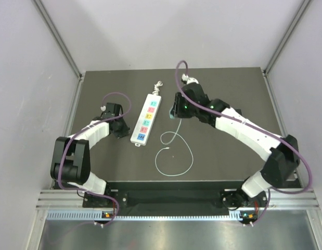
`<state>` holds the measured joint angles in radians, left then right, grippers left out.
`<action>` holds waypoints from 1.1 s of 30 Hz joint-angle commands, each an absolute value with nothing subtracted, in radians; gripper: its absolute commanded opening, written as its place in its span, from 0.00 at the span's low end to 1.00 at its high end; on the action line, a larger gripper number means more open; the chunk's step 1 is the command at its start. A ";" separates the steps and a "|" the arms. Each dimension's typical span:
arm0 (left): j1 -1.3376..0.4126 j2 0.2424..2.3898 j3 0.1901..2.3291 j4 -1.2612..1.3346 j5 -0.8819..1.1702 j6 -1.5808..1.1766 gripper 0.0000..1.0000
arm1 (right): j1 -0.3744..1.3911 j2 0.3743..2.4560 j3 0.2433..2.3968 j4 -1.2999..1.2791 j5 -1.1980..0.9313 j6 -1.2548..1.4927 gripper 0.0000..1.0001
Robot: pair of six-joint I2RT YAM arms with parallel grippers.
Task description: Insert the plug
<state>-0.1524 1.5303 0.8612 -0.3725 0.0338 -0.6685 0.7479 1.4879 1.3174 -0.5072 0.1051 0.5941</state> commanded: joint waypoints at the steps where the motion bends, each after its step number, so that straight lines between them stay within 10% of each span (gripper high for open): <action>1: -0.160 1.523 0.824 -0.258 0.110 -0.693 0.04 | 0.756 1.586 1.492 -0.512 0.221 0.558 0.00; 18: -0.333 1.364 0.732 -0.202 0.171 -0.737 0.08 | 0.758 2.057 1.993 -0.574 0.301 0.394 0.00; 26: -0.330 1.175 0.805 -0.376 0.094 -0.655 0.98 | 0.704 2.166 2.013 -0.506 0.178 0.339 0.00; 33: -0.322 1.108 0.790 -0.442 0.009 -0.597 0.98 | 0.672 2.238 2.107 -0.521 0.130 0.348 0.00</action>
<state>-0.3317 1.1267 0.7826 -0.3847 0.0723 -0.6487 0.6830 2.2265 2.0037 -0.5659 0.1665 0.3569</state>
